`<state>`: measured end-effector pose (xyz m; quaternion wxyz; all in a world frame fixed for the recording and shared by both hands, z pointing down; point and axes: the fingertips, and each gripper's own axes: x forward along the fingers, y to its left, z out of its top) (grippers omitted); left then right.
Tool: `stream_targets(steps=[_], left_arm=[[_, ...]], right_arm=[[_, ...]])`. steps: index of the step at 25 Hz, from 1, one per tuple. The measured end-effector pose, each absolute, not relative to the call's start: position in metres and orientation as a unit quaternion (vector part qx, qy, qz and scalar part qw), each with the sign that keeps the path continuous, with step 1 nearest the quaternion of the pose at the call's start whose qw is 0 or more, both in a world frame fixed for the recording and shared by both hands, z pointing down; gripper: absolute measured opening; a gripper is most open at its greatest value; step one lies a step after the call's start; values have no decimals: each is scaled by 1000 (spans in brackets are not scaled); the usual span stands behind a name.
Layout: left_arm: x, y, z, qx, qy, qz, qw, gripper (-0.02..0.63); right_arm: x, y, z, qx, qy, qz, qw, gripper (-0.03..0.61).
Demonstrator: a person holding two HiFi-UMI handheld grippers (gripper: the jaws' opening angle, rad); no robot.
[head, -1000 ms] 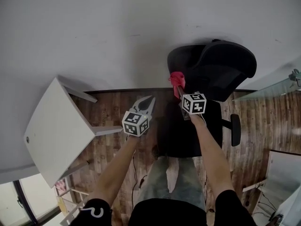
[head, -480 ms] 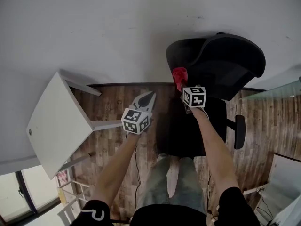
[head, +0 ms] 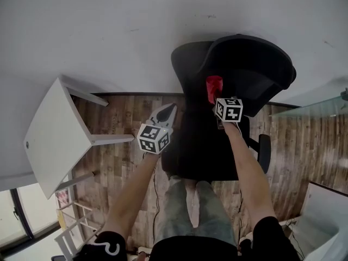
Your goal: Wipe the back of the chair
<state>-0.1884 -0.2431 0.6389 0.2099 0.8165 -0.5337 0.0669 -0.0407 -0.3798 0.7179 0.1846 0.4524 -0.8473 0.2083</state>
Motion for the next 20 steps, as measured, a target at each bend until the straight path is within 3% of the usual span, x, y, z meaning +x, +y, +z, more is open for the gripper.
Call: stream_targets(steps=[20], left_arm=[[-49,-255,632,837,-506,74,193,25]], right_arm=[[237,-409,709,595,-748,240,171,72]])
